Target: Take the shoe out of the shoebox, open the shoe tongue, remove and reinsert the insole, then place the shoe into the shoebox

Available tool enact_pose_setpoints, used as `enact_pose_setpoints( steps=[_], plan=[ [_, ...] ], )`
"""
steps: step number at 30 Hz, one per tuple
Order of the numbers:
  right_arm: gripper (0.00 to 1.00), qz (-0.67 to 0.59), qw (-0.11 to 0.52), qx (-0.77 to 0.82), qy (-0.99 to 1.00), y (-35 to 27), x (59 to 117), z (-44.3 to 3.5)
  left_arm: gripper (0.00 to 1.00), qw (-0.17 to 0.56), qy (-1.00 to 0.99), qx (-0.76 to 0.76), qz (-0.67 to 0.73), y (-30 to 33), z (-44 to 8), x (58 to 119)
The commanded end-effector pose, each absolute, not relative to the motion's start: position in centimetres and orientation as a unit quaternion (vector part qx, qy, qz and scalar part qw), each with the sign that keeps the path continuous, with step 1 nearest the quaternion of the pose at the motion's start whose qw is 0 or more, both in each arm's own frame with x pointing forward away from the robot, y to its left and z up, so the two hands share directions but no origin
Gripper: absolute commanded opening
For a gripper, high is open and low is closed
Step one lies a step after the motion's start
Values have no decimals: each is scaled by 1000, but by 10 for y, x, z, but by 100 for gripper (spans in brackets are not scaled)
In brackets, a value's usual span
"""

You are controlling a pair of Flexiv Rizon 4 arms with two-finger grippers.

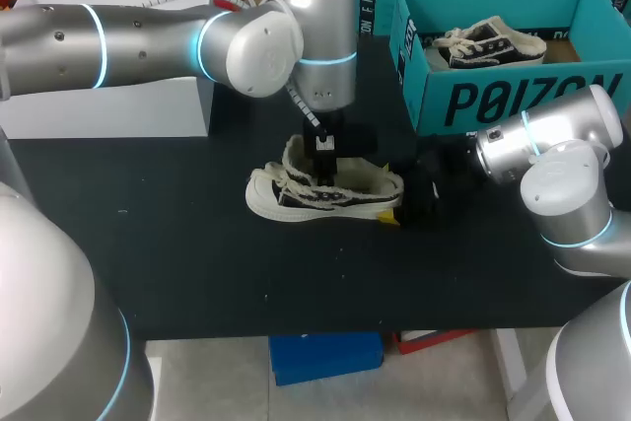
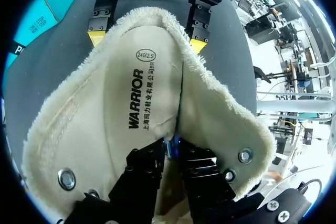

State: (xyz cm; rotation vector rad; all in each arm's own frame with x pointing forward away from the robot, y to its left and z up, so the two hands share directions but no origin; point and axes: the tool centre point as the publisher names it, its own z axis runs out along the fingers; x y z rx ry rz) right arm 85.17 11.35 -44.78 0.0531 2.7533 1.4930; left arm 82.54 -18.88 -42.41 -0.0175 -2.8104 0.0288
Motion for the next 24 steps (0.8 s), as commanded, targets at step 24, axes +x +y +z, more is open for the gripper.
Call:
enact_pose_setpoints(
  steps=[24],
  plan=[
    [0, 476, 5, 18, 880, 113, 852, -451, 37, -113, -981, 1, -158, -161, -477, 837]
  ],
)
